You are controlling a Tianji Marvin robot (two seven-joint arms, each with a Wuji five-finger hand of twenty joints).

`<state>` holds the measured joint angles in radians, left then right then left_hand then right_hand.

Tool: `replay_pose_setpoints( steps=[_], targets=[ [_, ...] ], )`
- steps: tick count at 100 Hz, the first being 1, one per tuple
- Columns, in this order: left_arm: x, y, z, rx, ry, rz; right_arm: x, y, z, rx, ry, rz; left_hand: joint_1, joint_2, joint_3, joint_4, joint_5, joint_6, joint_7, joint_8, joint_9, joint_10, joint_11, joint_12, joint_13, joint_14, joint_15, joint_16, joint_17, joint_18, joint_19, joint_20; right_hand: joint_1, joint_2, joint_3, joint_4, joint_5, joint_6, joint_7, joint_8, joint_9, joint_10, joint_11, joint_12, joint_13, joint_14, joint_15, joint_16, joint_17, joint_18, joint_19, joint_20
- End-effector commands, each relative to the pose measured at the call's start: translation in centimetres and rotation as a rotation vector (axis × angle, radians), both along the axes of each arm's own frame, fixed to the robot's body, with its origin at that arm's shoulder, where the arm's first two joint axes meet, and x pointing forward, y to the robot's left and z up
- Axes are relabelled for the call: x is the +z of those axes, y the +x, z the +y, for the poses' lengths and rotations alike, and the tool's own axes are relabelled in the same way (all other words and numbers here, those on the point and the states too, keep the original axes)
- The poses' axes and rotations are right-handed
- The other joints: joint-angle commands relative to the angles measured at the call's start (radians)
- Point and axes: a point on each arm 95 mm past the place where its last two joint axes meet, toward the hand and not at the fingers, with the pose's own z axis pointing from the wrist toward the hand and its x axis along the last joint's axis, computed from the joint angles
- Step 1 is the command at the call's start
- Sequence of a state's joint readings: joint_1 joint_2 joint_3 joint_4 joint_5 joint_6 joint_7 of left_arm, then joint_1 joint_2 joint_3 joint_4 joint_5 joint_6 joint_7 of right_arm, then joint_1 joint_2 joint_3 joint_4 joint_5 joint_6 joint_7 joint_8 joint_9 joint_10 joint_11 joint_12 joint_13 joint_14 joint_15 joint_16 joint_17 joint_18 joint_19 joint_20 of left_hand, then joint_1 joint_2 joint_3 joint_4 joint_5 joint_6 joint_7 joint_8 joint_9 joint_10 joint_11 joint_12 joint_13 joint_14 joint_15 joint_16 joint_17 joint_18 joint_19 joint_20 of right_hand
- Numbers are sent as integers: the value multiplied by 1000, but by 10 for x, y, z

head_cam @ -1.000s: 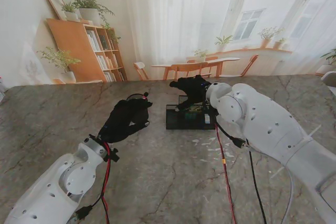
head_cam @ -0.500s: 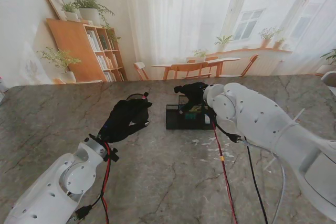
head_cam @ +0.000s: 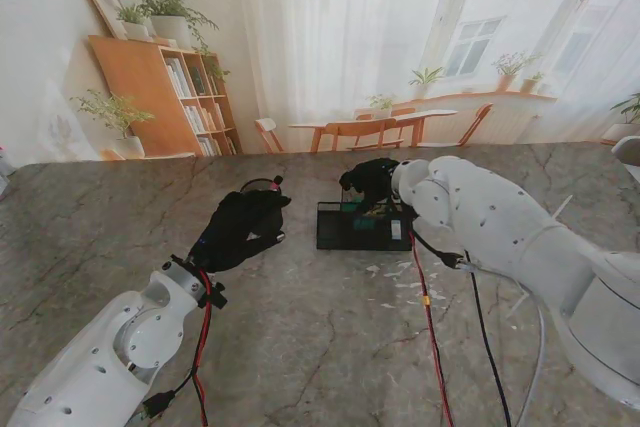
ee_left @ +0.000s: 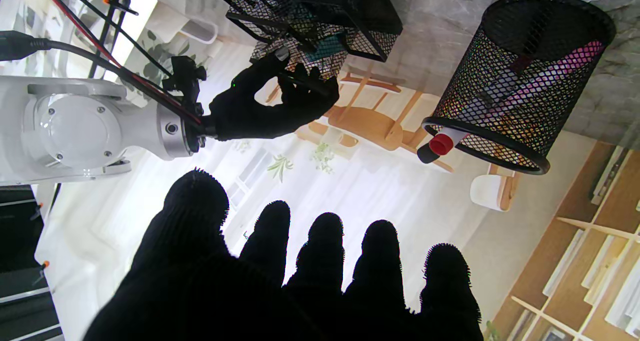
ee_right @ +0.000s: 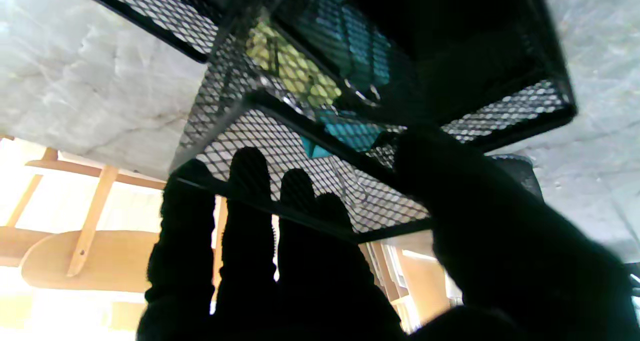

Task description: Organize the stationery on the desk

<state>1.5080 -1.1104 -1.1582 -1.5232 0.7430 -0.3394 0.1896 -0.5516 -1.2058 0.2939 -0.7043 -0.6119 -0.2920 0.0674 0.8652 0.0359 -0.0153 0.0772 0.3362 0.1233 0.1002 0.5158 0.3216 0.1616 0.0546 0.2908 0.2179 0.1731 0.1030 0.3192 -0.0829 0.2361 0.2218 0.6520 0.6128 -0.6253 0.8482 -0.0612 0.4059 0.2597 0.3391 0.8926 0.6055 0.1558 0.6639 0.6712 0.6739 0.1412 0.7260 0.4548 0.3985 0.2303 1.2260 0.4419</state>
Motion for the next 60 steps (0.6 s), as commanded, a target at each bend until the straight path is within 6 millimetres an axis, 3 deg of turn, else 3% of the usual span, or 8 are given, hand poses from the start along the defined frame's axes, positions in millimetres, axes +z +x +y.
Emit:
replay_pose_setpoints(
  steps=[1, 11, 17, 25, 30, 38, 48, 60],
  targets=[
    [-2, -1, -1, 1, 5, 3, -14, -3, -3, 15, -30, 31, 26, 85, -26, -120, 13, -7, 7, 5, 7, -2, -3, 4, 21, -8, 3, 10, -14, -12, 3, 2, 41, -25, 45, -19, 64, -51, 84, 33, 33, -30, 60, 3, 37, -25, 36, -5, 103, -94, 53, -30],
    [-2, -1, 0, 3, 7, 1, -17, -2, -3, 37, -38, 23, 26, 85, -26, -120, 13, -6, 6, 5, 7, -1, -3, 4, 20, -8, 3, 10, -14, -12, 3, 2, 85, -32, 67, -21, 94, -85, 163, 55, 81, -61, 119, 7, 91, -50, 65, -2, 163, -111, 70, -38],
    [-2, -1, 0, 3, 9, 1, -18, -2, -3, 47, -41, 17, 27, 85, -26, -120, 13, -6, 7, 5, 6, -1, -3, 4, 20, -9, 3, 11, -14, -12, 4, 2, 146, -57, 58, -87, 103, -113, 233, 47, 119, -75, 146, 19, 123, -69, 82, -2, 197, -122, 83, -50],
    [-2, -1, 0, 3, 11, 2, -20, -2, -4, 57, -46, 11, 25, 84, -28, -121, 13, -5, 7, 5, 7, -2, -3, 4, 21, -7, 4, 11, -14, -12, 4, 2, 214, -88, 46, -121, 115, -153, 337, 26, 176, -100, 159, 27, 167, -87, 97, -9, 240, -134, 98, -65],
    [-2, -1, 0, 4, 11, 2, -21, -3, -6, 61, -49, 9, 27, 86, -26, -120, 13, -4, 7, 5, 7, -2, -3, 4, 21, -9, 4, 11, -14, -12, 5, 2, 251, -85, 27, -123, 109, -193, 471, -85, 223, -122, 167, 30, 207, -91, 118, -41, 278, -144, 116, -82],
    [-2, -1, 0, 4, 13, 1, -23, -6, -11, 61, -55, 7, 26, 85, -27, -120, 13, -7, 7, 5, 7, -2, -3, 4, 22, -10, 4, 11, -14, -12, 5, 2, 282, -63, 14, -124, 114, -242, 606, -199, 273, -141, 176, 14, 253, -95, 131, -61, 324, -155, 130, -98],
    [-3, -1, 1, 3, 15, 1, -24, -10, -18, 52, -56, 9, 27, 85, -26, -120, 12, -5, 6, 5, 6, -2, -3, 4, 21, -9, 4, 11, -14, -13, 5, 2, 300, -35, -6, -129, 132, -283, 667, -274, 297, -140, 156, 0, 272, -93, 124, -65, 347, -156, 131, -113],
    [-3, 0, 0, -1, 17, 5, -25, -18, -32, 40, -59, 15, 26, 85, -28, -121, 14, -5, 7, 6, 6, -1, -3, 4, 21, -8, 4, 11, -14, -12, 6, 2, 323, -4, -27, -133, 147, -328, 682, -303, 305, -144, 132, -9, 278, -93, 118, -65, 361, -170, 126, -122]
  ],
)
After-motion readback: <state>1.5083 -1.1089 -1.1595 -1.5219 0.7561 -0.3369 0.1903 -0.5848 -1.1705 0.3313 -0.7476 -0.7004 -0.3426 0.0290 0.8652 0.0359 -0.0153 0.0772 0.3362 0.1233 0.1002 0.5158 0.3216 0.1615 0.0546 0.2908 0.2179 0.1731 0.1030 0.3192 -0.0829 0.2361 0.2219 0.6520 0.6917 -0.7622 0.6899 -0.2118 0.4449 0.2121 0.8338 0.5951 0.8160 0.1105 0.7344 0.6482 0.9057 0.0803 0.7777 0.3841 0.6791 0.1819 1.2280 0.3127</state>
